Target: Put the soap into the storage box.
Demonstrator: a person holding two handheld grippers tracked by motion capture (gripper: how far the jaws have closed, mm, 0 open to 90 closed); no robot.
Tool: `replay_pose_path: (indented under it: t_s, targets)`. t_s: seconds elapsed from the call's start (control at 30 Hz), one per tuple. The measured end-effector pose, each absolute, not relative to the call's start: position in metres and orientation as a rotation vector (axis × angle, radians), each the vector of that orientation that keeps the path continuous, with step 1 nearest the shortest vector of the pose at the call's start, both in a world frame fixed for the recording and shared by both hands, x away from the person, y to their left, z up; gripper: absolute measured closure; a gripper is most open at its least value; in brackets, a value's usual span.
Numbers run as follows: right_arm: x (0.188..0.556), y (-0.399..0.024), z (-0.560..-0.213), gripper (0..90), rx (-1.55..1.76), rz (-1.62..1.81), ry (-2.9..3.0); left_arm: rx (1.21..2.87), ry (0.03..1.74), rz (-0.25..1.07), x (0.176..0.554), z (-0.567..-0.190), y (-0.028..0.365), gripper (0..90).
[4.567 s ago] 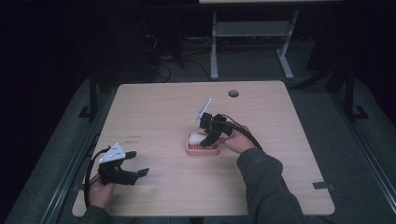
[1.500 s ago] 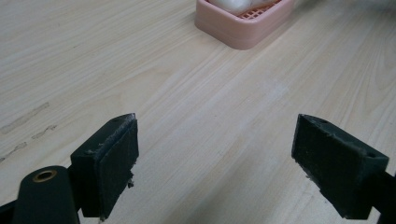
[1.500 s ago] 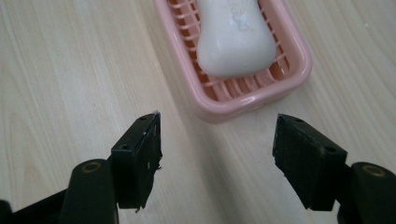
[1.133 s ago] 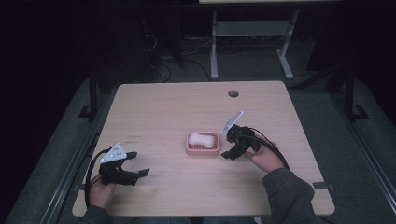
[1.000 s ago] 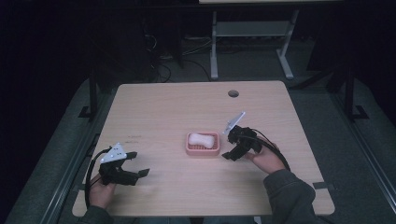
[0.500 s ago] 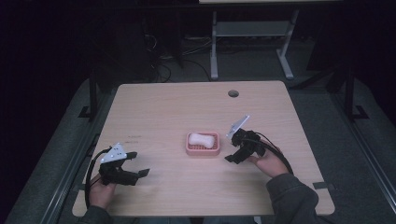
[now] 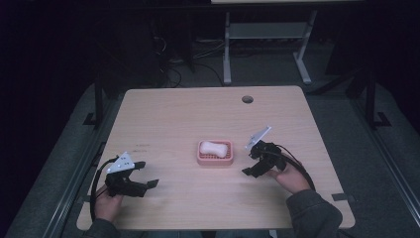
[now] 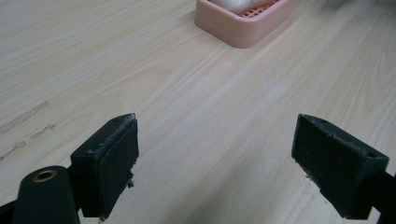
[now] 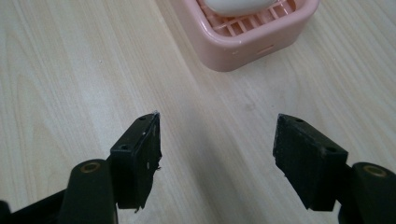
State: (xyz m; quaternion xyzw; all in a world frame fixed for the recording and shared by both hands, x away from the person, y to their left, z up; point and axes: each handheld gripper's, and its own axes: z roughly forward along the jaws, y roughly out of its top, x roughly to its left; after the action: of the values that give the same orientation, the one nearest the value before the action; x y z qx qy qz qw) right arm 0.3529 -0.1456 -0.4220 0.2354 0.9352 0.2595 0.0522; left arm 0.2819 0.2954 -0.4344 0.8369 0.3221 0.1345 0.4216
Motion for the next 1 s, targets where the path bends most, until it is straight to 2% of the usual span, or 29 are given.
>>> replay_pose_path:
  t_s: [1.0]
  targets:
    - [0.327,-0.171,-0.427,31.5,0.764,0.831,2.793,2.098,0.807,0.338,0.282,-0.435,0.295,14.0]
